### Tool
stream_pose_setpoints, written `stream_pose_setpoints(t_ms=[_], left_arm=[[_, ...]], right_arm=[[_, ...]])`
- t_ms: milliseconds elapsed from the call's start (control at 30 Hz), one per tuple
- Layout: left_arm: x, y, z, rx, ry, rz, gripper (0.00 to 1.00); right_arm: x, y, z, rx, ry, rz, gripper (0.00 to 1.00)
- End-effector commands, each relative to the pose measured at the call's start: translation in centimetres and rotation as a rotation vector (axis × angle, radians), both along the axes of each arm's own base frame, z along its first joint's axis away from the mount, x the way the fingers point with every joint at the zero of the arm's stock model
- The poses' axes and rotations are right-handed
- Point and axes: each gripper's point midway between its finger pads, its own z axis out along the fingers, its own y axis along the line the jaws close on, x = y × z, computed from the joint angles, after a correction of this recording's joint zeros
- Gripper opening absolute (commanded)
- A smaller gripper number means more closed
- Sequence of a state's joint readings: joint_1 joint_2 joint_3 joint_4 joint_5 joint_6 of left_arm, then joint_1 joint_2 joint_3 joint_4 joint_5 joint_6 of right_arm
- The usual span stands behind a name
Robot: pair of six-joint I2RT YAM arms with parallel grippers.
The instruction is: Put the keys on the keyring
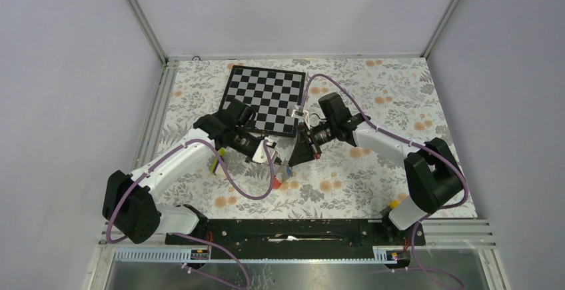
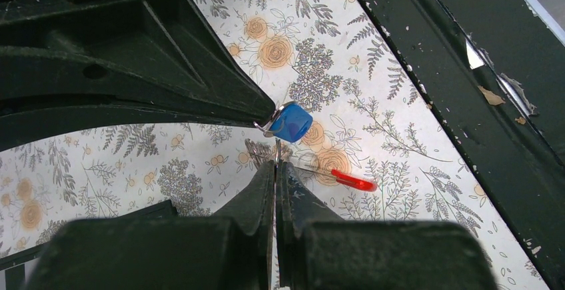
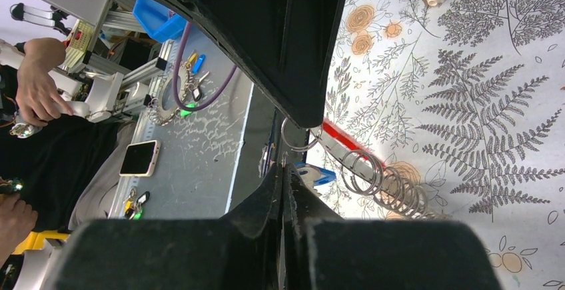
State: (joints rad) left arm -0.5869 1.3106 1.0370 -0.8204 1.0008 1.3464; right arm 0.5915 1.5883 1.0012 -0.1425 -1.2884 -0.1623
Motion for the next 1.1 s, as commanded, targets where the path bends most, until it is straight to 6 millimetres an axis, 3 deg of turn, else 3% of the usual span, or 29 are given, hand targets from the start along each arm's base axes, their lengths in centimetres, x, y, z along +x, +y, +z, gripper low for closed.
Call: stream_pose_setpoints(t_ms=[0,1067], left_arm=[[-0.4,-0.5,1.2,-0.056,-0.044,-0.04,0.0],[-0.6,-0.7,1.0,-0.059,-0.046,-0.058,0.0]], right_arm=[[0.1,0.7,2.1,0.06,-0.043,0.028,0.0],[1.1,1.2,-0.2,-0.03,-0.03,-0.017,0.0]])
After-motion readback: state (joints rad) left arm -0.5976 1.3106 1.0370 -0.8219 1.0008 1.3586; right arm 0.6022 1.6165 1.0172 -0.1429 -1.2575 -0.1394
